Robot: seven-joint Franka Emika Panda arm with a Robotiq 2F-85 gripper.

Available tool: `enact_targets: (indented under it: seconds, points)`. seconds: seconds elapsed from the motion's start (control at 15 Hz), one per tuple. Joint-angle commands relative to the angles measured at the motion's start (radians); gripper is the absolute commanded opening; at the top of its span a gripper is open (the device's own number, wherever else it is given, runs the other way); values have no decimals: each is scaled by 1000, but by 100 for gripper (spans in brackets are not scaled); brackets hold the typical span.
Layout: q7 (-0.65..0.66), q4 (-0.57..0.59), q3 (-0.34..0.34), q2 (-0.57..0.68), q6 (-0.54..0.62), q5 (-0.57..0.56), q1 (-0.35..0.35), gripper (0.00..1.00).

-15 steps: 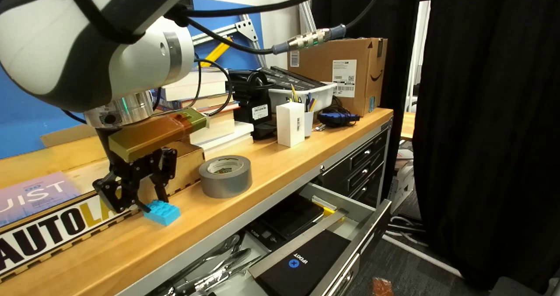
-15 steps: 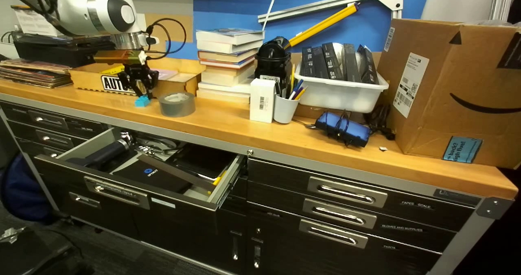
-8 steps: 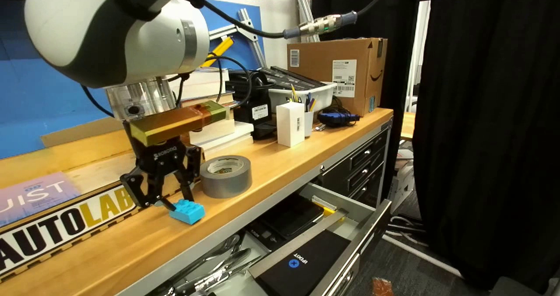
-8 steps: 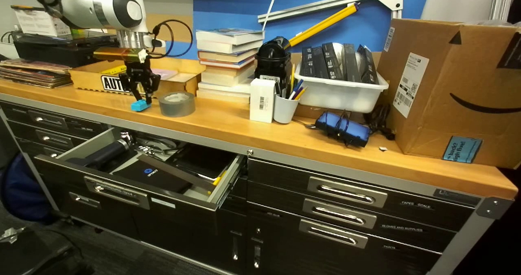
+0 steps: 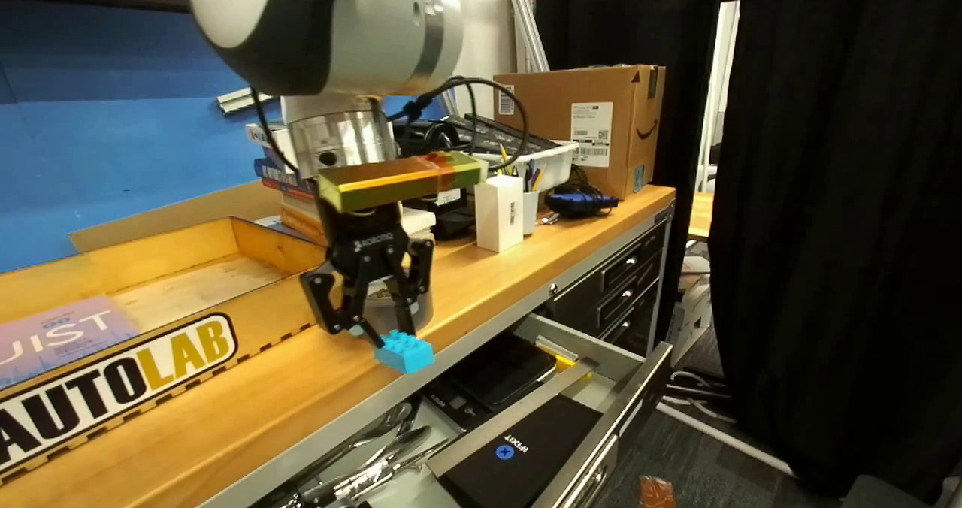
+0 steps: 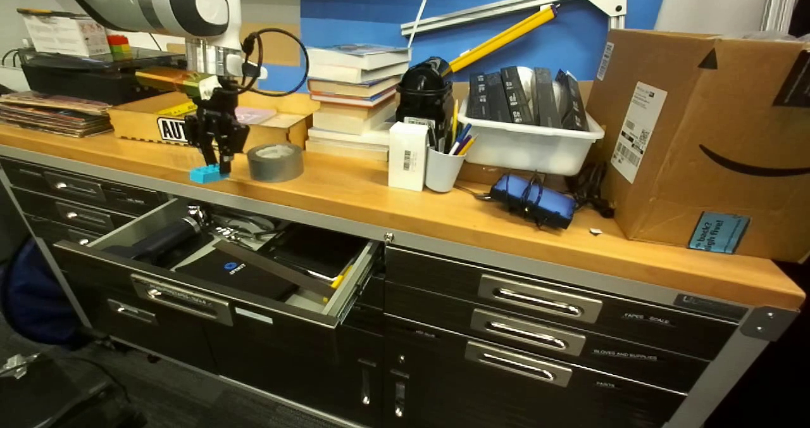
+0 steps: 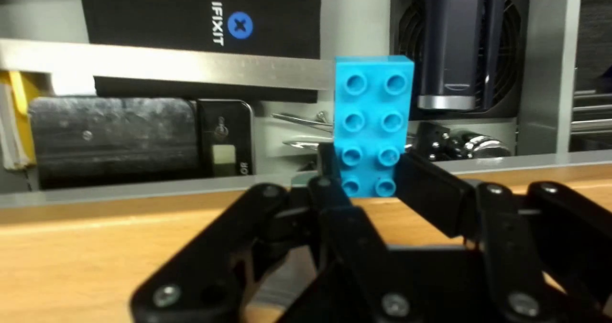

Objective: Put the blue lego brick in the open drawer then close the drawer

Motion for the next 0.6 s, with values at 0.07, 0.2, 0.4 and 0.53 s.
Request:
enact_targets:
  seconds: [0.07, 0.2, 0.4, 0.53]
  points:
    - [3, -291, -63, -173, 158, 119, -112, 16]
    - [-5, -363, -92, -190, 227, 162, -154, 16]
    - [-27, -421, -112, -184, 342, 252, -193, 18]
    - [-40, -449, -114, -195, 355, 269, -202, 63]
